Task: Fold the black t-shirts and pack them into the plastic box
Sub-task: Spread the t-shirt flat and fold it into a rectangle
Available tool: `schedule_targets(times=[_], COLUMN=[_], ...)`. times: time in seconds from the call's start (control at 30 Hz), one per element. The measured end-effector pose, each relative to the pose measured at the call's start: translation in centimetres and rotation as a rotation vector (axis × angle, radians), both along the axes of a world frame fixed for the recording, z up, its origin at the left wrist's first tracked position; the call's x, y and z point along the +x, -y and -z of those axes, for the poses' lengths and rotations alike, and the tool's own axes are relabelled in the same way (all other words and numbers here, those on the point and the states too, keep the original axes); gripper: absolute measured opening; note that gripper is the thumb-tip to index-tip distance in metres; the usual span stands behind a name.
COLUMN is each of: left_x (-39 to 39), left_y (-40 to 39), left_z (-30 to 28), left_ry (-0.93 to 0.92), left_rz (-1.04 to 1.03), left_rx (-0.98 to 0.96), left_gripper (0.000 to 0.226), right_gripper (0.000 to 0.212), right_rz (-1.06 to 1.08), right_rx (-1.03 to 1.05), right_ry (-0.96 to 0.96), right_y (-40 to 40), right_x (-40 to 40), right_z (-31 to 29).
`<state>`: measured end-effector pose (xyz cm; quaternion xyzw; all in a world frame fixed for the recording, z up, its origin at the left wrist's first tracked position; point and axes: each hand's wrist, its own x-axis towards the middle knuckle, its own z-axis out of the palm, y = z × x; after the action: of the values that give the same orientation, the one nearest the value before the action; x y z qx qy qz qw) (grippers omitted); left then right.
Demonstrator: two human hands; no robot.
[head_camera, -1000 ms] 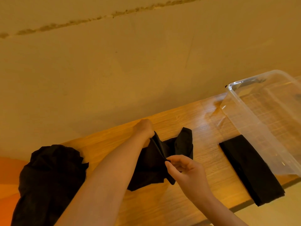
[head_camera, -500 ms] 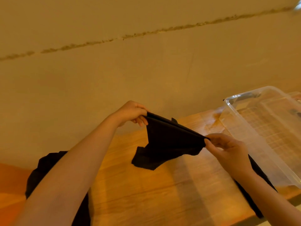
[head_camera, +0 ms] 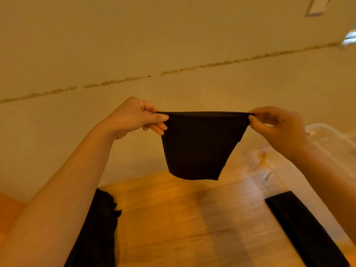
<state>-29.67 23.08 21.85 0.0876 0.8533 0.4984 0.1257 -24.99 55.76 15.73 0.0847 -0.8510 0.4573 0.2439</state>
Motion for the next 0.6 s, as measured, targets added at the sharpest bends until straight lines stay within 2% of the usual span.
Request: schedule_targets(times=[0.17,0.4,0.6], left_x=[0.7,0.1,-1.7], left_y=[0.8,2.3,3.1], left_z=[-0.7,-0.2,0.9], left_ry=[-0.181,-0.166,-0.163], left_rz=[-0.143,-0.222,-0.332], left_rx=[-0.143,-0.173,-0.114], left_gripper=[0.021,0.025,0.021], right_gripper=[0.01,0.005,0.009], right_rz=[-0.097,-0.184,-0.202], right_rx=[0.012,0.079,0.127], right_ry=[0.075,0.263,0.315], right_y=[0.2,1.4,3.0], right_x=[-1.6,-4.7,-7.9], right_z=[-1.8,-2.5,-2.5])
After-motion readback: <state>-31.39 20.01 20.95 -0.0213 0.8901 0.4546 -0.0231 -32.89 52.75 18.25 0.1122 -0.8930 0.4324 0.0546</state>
